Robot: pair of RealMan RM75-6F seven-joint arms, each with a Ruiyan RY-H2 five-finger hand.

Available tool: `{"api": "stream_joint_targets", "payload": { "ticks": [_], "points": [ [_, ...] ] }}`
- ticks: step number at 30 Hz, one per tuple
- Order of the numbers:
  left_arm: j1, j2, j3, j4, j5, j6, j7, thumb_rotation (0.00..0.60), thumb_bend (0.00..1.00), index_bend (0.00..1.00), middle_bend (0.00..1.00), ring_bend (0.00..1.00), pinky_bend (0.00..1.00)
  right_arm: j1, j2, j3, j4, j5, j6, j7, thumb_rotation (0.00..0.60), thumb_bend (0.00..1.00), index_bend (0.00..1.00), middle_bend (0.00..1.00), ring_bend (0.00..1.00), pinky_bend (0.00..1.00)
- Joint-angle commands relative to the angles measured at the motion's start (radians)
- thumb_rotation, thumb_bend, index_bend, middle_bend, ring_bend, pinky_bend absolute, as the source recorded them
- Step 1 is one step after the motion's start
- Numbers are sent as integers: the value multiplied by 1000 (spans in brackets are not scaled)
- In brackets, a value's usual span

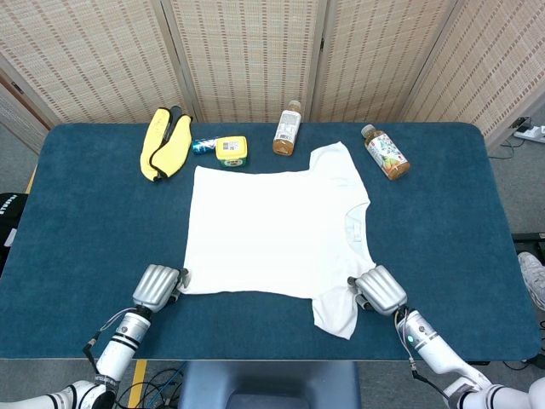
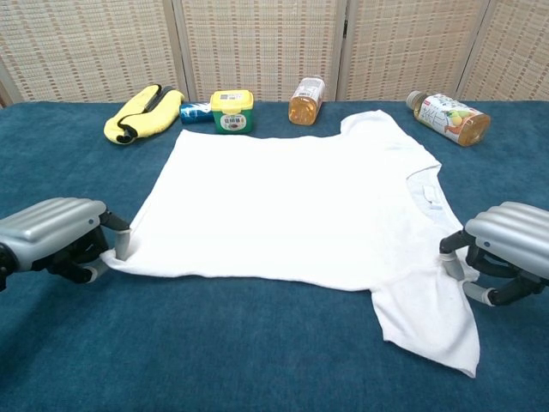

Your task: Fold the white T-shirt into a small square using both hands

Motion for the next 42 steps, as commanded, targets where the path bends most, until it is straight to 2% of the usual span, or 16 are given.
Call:
{"api": "stream_joint_targets", "payload": {
  "ticks": [1,10,20,30,34,42],
  "points": [
    [0,2,-2,-3,-1,0,-6,600,548,621,959,888,988,-1,-2,-1,2,-2,8,8,600,550,610,955,990,1000],
    [6,33,-12,-37,7,15,-59,600,548,622,959,888,988,-17,47,-5,-61,-16,67,25,600,616,662,968,995,1000],
    [23,114,-17,-107,7,13,-163,600,548,624,959,888,988,-31,164,-6,-239,-26,114,31,600,619,696,978,997,1000],
    [56,210,-22,-138,6,48,-226,600,548,630,959,888,988,-26,217,1,-361,-56,142,32,600,619,710,981,999,1000],
    [79,252,-12,-155,14,70,-256,600,549,629,959,888,988,-22,232,1,-401,-77,152,30,600,619,717,984,999,1000],
    [144,328,49,-208,62,122,-286,600,548,627,959,888,988,-31,289,-30,-461,-121,164,20,600,620,724,987,999,1000]
  ]
}}
